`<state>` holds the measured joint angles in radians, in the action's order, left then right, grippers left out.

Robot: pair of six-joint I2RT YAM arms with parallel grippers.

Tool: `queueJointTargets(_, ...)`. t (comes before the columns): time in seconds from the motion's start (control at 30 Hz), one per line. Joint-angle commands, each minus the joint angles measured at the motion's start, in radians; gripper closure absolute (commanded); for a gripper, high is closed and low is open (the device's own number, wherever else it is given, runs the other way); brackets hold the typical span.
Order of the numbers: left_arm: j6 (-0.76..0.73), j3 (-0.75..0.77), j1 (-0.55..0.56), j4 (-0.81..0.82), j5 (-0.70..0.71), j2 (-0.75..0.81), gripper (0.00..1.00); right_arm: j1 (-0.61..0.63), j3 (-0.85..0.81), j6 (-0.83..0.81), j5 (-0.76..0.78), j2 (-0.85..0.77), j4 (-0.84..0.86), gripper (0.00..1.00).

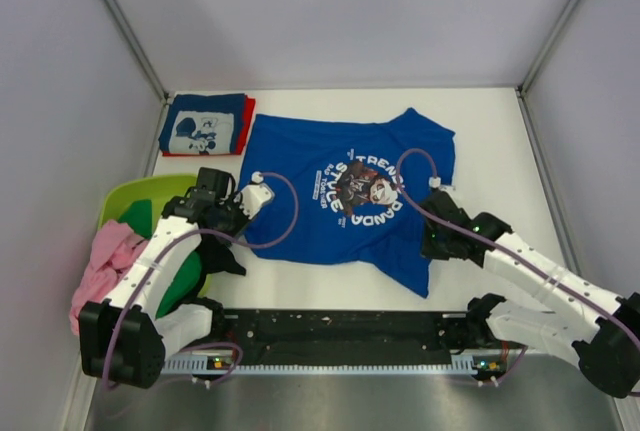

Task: Fold and stack the t-shirts
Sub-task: Flatten out the tshirt

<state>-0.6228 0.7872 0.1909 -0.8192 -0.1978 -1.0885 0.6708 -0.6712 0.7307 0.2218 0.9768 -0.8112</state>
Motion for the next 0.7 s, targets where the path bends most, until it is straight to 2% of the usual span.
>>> queueJointTargets(0.0,-0.002,0.050,0.002,-0.024,0.031,0.035,1.00,-0.002,-0.123,-0.089,0.137,-0.018,-0.112,1.00)
queueJointTargets(0.1,-0.006,0.064,0.002,-0.035,0.049,0.042,1.00,-0.002,-0.183,-0.120,0.232,-0.035,-0.163,1.00)
queueJointTargets(0.2,-0.002,0.087,0.002,-0.055,0.063,0.047,1.00,-0.002,-0.241,-0.171,0.254,-0.072,-0.142,1.00)
queueJointTargets(0.4,0.014,0.205,0.002,-0.067,0.123,0.068,1.00,-0.004,-0.421,-0.466,0.290,-0.087,-0.100,1.00)
queueJointTargets(0.53,0.011,0.265,0.002,-0.026,0.135,0.033,1.00,-0.002,-0.441,-0.663,0.332,-0.086,0.053,1.00)
queueJointTargets(0.63,0.012,0.331,0.002,-0.020,0.187,0.024,1.00,-0.002,-0.505,-0.725,0.358,-0.081,0.104,1.00)
queueJointTargets(0.67,0.003,0.349,0.001,-0.012,0.245,0.030,1.00,-0.002,-0.543,-0.779,0.361,-0.082,0.110,1.00)
